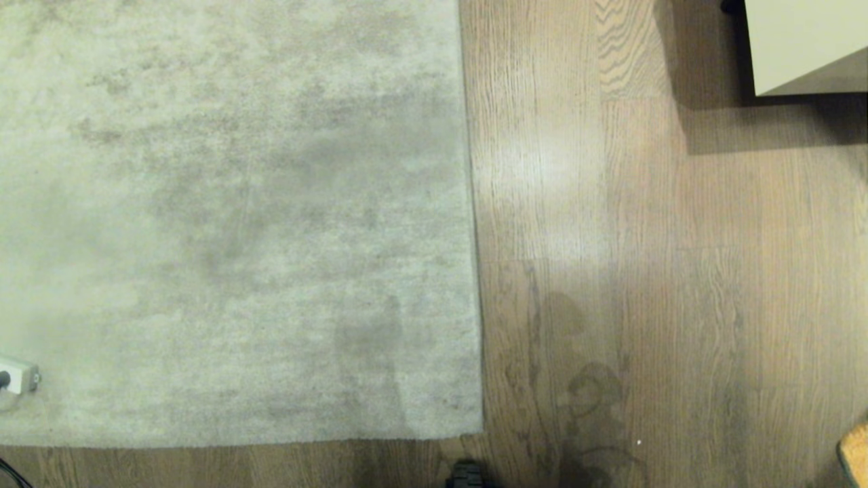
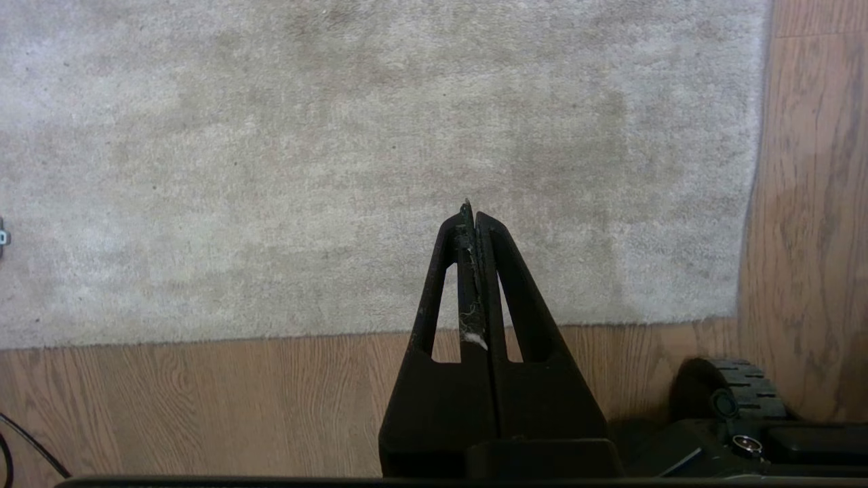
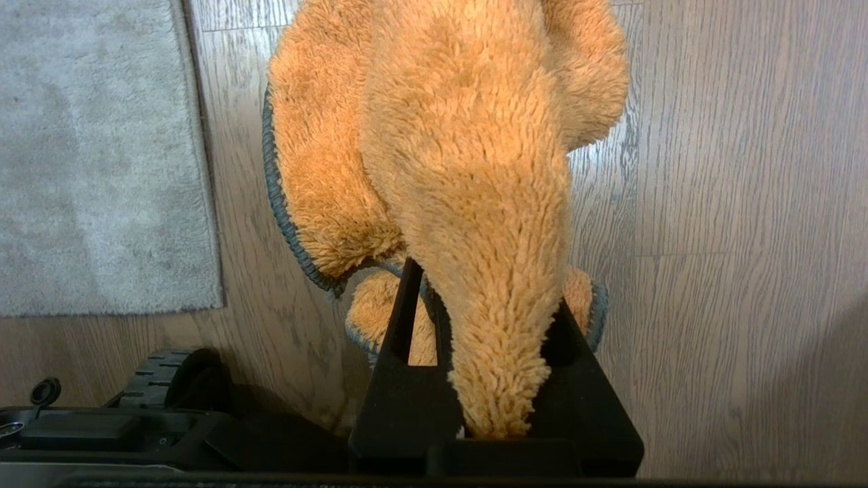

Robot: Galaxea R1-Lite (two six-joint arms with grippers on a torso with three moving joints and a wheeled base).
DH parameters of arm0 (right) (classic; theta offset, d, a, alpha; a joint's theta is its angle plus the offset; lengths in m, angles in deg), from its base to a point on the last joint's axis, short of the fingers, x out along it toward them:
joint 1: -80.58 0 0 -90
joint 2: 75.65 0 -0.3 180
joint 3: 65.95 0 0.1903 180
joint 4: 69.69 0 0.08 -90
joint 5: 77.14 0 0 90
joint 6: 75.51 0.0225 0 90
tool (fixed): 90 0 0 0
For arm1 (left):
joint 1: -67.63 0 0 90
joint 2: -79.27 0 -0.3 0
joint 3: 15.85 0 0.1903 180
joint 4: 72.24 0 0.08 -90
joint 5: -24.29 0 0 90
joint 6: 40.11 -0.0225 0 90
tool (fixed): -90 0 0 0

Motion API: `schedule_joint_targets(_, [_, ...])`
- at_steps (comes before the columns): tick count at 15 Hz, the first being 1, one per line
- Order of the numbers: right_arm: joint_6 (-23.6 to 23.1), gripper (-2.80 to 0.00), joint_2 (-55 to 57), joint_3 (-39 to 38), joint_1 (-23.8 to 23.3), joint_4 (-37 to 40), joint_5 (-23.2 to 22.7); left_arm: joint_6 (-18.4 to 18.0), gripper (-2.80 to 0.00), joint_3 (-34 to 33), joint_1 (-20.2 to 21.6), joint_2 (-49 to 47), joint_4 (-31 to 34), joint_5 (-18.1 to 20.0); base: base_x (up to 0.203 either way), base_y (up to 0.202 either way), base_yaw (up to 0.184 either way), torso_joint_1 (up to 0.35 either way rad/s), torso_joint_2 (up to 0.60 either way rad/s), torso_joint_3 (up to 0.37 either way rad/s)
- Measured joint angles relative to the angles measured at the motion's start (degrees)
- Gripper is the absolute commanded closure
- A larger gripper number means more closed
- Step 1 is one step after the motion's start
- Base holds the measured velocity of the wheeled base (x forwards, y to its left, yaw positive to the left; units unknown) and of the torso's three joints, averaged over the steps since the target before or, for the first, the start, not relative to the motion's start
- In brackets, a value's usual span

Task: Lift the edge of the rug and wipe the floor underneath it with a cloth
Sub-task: Put down the rag

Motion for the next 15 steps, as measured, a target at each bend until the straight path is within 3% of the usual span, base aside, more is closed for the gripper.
schedule_joint_targets(11, [0.01, 0.00, 0.00, 0.00, 0.00, -0.06, 0.00, -0.02, 0.00, 0.00, 0.00, 0.00, -0.07, 0.00, 0.000, 0.000, 0.000, 0.000, 0.00, 0.000])
schedule_joint_targets(15, [0.00, 0.00, 0.00, 0.00, 0.00, -0.04, -0.02, -0.02, 0.00, 0.00, 0.00, 0.00, 0.06, -0.07, -0.001, -0.137, 0.006, 0.001, 0.00, 0.002])
